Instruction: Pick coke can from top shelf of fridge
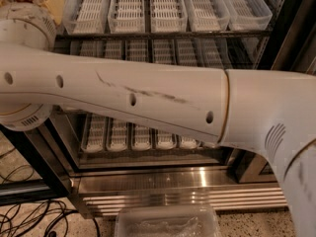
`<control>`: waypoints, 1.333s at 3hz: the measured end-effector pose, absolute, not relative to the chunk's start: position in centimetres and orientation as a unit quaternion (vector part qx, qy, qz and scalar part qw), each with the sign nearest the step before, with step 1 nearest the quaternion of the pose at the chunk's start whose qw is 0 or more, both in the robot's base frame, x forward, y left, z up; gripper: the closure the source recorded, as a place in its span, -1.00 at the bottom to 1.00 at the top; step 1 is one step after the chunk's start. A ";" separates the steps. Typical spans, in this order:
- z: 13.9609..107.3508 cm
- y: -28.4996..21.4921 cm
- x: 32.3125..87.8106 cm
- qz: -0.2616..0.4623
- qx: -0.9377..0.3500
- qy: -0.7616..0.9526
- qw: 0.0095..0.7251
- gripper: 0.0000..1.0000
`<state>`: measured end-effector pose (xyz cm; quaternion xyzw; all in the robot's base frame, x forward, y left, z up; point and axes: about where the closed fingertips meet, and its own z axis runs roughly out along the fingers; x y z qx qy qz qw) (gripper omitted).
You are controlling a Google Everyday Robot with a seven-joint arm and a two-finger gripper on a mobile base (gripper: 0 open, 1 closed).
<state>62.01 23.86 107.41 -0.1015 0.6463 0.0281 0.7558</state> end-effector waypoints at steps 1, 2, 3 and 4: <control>107.4 23.6 62.5 0.025 -0.099 0.647 0.755 -0.42; 107.3 23.4 62.9 0.025 -0.095 0.650 0.753 -0.04; 107.2 23.2 63.0 0.040 -0.094 0.657 0.747 0.43; 107.2 23.2 63.0 0.040 -0.094 0.657 0.747 0.89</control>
Offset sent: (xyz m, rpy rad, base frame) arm 0.0184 -0.0067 -0.0069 0.0114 0.0289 -0.0212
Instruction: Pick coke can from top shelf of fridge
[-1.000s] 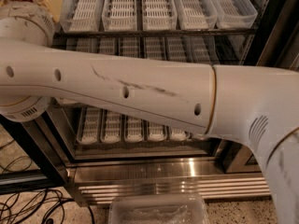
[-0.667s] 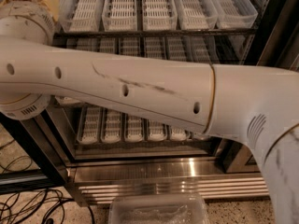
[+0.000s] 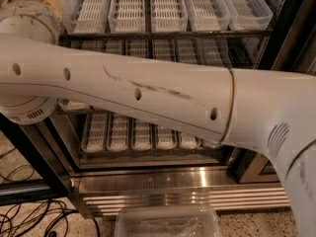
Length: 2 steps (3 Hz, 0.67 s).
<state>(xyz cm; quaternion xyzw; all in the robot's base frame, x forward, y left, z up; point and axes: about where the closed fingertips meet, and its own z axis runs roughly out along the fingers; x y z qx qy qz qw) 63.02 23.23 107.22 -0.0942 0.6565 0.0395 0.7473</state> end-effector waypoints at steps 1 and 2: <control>107.2 23.2 63.0 0.040 -0.094 0.657 0.747 1.00; 108.5 23.2 62.6 0.070 -0.091 0.657 0.745 1.00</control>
Offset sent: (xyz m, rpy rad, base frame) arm -0.0100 0.0008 0.0274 0.1116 0.0296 0.1099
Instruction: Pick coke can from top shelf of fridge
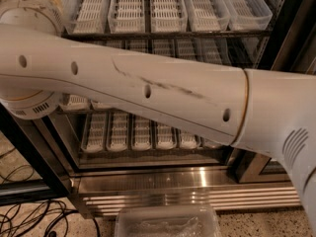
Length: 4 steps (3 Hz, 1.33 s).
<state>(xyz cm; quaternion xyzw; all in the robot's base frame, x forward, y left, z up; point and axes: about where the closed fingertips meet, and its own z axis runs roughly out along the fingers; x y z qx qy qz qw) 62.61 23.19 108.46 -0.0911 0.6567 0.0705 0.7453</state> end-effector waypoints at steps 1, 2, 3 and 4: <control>110.7 23.0 62.0 0.107 -0.088 0.646 0.751 1.00; 112.5 22.4 61.5 0.141 -0.086 0.632 0.757 1.00; 113.0 19.8 61.0 0.168 -0.095 0.639 0.745 1.00; 111.6 14.1 61.1 0.167 -0.102 0.669 0.717 1.00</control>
Offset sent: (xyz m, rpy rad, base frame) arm -0.0143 -0.0161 0.0579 0.1704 -0.0554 0.1629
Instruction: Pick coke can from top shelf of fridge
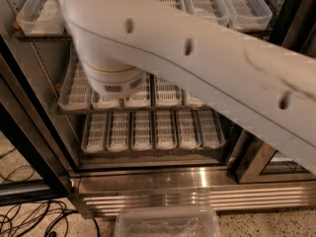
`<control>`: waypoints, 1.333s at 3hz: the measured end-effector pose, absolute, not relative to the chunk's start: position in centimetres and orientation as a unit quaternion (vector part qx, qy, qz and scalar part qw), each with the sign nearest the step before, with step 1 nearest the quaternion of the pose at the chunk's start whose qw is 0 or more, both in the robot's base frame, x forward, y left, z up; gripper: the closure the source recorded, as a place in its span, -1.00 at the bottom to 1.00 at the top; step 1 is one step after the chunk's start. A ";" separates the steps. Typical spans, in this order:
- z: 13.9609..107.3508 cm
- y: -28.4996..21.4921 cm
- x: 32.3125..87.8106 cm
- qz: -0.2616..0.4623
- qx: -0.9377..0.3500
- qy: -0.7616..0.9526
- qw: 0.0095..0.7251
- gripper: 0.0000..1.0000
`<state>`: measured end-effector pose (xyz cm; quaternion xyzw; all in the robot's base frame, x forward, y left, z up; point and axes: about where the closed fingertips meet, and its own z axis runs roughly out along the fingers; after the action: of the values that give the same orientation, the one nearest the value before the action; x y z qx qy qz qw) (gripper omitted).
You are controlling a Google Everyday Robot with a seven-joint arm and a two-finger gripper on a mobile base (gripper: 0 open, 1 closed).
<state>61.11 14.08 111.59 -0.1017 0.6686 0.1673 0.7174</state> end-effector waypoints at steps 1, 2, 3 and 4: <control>109.3 8.0 61.9 0.147 -0.125 0.696 0.692 1.00; 109.7 8.1 61.9 0.146 -0.127 0.697 0.690 1.00; 109.7 8.1 61.9 0.146 -0.127 0.697 0.690 1.00; 109.8 8.2 61.8 0.146 -0.127 0.697 0.690 1.00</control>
Offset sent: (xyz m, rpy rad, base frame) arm -0.0643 -0.0350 -0.0630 -0.1137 0.2562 0.7276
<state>61.82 8.19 109.78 -0.1270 0.6974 0.1465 0.6899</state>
